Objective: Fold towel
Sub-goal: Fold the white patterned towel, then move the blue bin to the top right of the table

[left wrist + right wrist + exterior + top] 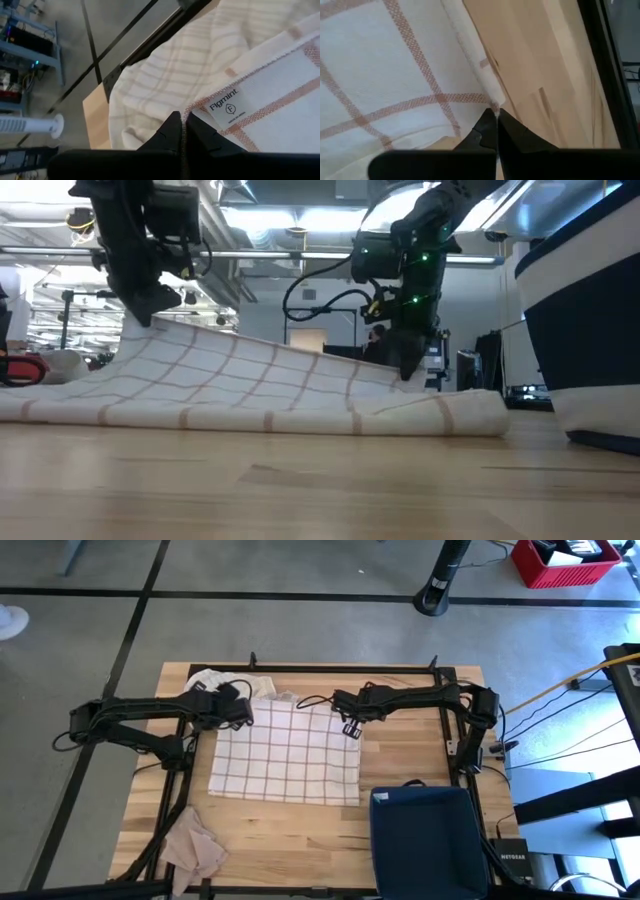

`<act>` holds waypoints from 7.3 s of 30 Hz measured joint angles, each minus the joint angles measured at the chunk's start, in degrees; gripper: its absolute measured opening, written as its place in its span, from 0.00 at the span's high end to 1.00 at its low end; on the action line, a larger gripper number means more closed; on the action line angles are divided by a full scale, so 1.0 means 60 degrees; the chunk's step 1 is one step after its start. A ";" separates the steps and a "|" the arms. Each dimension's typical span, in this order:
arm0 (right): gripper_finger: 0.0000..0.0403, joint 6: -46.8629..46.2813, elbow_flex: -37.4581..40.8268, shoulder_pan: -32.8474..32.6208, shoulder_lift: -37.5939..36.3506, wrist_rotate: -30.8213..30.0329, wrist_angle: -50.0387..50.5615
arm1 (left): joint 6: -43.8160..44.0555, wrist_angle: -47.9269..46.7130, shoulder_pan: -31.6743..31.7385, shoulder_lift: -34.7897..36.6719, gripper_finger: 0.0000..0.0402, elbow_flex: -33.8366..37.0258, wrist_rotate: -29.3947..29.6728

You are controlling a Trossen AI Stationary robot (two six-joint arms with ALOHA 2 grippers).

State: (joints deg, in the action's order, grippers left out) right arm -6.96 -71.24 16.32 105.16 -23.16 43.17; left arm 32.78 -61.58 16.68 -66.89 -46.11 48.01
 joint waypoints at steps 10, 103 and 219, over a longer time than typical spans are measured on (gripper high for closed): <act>0.73 -0.0068 0.0004 -0.0020 0.0000 -0.0702 -0.0227 | -0.0867 0.0502 0.0054 0.0000 0.74 0.0004 0.0015; 0.53 -0.3054 -0.0245 -0.6713 -0.3151 0.4107 0.4983 | 0.4495 0.3954 -0.8166 -0.0863 0.66 0.0612 -0.3212; 0.56 -0.2233 0.4772 -0.4020 -0.4779 -0.1677 -0.1556 | 0.6411 0.6952 -0.9623 -0.4320 0.66 0.0552 -0.6590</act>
State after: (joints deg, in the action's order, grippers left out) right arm -20.36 -42.61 -7.80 76.49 -33.22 33.83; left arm 71.24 -19.87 -41.05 -92.81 -42.80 8.47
